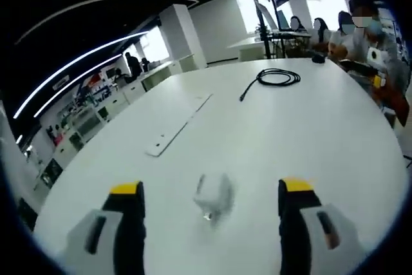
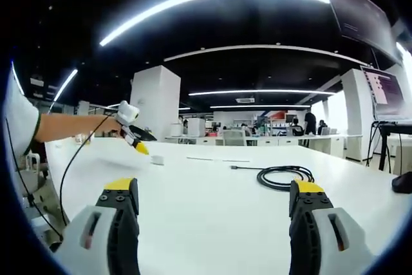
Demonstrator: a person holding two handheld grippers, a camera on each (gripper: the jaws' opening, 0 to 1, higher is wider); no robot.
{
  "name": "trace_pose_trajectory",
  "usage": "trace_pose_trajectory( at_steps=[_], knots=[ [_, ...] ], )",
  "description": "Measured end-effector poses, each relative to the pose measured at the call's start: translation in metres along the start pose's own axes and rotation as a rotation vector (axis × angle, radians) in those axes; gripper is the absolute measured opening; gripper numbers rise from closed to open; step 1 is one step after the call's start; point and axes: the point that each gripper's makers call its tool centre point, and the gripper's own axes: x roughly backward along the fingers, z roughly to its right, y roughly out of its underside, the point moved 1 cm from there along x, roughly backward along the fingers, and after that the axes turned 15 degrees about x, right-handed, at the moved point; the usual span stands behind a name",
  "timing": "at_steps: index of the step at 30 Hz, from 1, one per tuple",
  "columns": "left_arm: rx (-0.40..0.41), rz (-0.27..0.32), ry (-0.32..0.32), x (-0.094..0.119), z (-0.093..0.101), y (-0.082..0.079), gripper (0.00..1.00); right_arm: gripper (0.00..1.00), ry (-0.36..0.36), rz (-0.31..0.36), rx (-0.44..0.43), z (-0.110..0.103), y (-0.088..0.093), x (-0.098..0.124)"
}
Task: Plug the desk Type‑C cable into the charger adapter.
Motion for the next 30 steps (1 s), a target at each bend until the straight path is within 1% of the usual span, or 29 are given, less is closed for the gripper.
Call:
trace_pose_trajectory(
  at_steps=[3,7,9,12,15,16,19,21,23,25,30],
  knots=[
    [-0.010,-0.025,0.014,-0.008,-0.005,-0.001,0.83,0.99,-0.001,-0.004,-0.005,0.000,0.002,0.000],
    [-0.017,-0.064,0.025,-0.013,-0.007,0.002,0.81,0.99,-0.007,-0.009,-0.006,-0.002,0.004,-0.002],
    [-0.018,-0.086,0.030,-0.015,-0.002,0.004,0.80,0.99,-0.007,-0.007,-0.006,-0.002,0.003,-0.003],
    [-0.025,-0.118,0.045,-0.020,-0.001,0.007,0.78,0.99,-0.009,-0.007,-0.004,-0.003,0.002,-0.005],
    [-0.030,-0.145,0.045,-0.025,-0.003,0.010,0.78,0.99,-0.012,-0.006,-0.002,-0.003,0.001,-0.007],
    [-0.032,-0.152,0.051,-0.026,0.001,0.011,0.78,0.99,-0.012,-0.005,0.000,-0.003,0.001,-0.007],
    [-0.038,-0.160,0.060,-0.030,0.003,0.013,0.77,0.99,-0.011,-0.002,0.002,-0.003,-0.001,-0.008],
    [-0.035,-0.183,0.070,-0.031,0.004,0.017,0.77,0.99,-0.012,-0.002,0.003,-0.002,-0.001,-0.008],
    [-0.041,-0.210,0.074,-0.032,0.002,0.021,0.74,0.99,-0.014,-0.003,0.006,-0.002,-0.002,-0.009],
    [-0.037,-0.222,0.070,-0.034,0.001,0.023,0.74,0.99,-0.014,0.000,0.008,-0.002,-0.003,-0.010],
    [-0.022,-0.239,0.076,-0.036,-0.003,0.021,0.65,0.99,-0.020,0.004,0.013,-0.004,-0.006,-0.011]
  ],
)
